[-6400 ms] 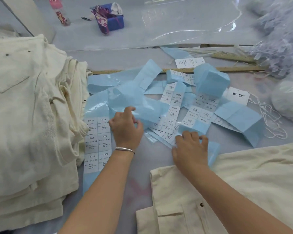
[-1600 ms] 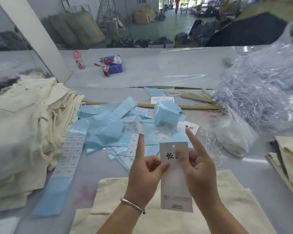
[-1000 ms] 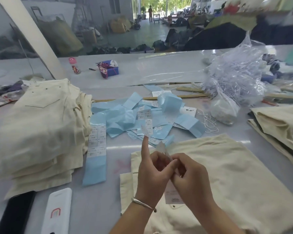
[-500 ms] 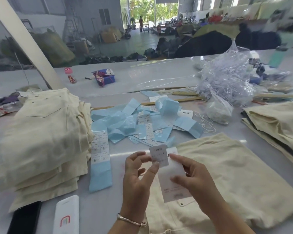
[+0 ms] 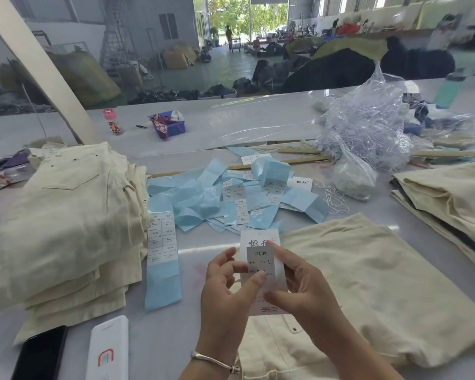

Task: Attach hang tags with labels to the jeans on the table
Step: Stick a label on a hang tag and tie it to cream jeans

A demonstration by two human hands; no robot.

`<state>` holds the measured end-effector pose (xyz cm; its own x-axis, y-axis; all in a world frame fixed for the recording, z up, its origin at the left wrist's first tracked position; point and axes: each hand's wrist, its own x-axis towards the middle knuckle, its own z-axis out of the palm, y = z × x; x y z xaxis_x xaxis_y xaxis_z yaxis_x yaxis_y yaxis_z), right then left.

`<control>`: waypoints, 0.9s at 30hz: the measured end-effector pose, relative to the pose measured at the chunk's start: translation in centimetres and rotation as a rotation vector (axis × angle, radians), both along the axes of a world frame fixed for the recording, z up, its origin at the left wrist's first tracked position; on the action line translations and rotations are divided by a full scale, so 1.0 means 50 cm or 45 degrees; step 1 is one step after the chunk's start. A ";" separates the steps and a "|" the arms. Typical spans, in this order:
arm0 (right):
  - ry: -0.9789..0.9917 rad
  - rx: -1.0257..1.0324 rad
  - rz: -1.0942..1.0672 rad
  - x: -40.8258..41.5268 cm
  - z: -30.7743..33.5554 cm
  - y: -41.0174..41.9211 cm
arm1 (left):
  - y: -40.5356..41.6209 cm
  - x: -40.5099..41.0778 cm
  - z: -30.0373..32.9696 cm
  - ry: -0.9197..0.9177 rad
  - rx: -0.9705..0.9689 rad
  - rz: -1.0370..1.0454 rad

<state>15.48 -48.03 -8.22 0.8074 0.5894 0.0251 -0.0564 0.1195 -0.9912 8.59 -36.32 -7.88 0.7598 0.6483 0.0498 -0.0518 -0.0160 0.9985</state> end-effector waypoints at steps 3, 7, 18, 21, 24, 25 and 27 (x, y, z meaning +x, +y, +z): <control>0.015 0.019 -0.001 0.002 -0.001 -0.003 | -0.004 0.003 0.003 0.017 0.039 -0.006; 0.055 0.050 -0.010 0.001 0.003 -0.009 | -0.011 0.007 0.001 0.004 0.066 -0.033; 0.111 0.165 -0.014 0.008 0.021 -0.020 | -0.046 0.012 0.002 -0.240 -0.214 -0.079; 0.131 0.177 -0.019 0.008 0.030 -0.020 | -0.050 0.012 -0.002 -0.268 -0.237 -0.066; 0.144 0.175 -0.041 0.007 0.035 -0.015 | -0.052 0.010 -0.004 -0.283 -0.264 -0.061; 0.153 0.183 -0.039 0.007 0.037 -0.013 | -0.054 0.009 -0.004 -0.289 -0.281 -0.064; 0.166 0.202 -0.024 0.008 0.039 -0.013 | -0.059 0.009 -0.002 -0.300 -0.328 -0.079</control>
<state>15.86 -48.68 -6.25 0.8206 0.5713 0.0111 -0.1792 0.2757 -0.9444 9.02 -39.29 -7.99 0.7851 0.6155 0.0687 -0.2739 0.2455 0.9299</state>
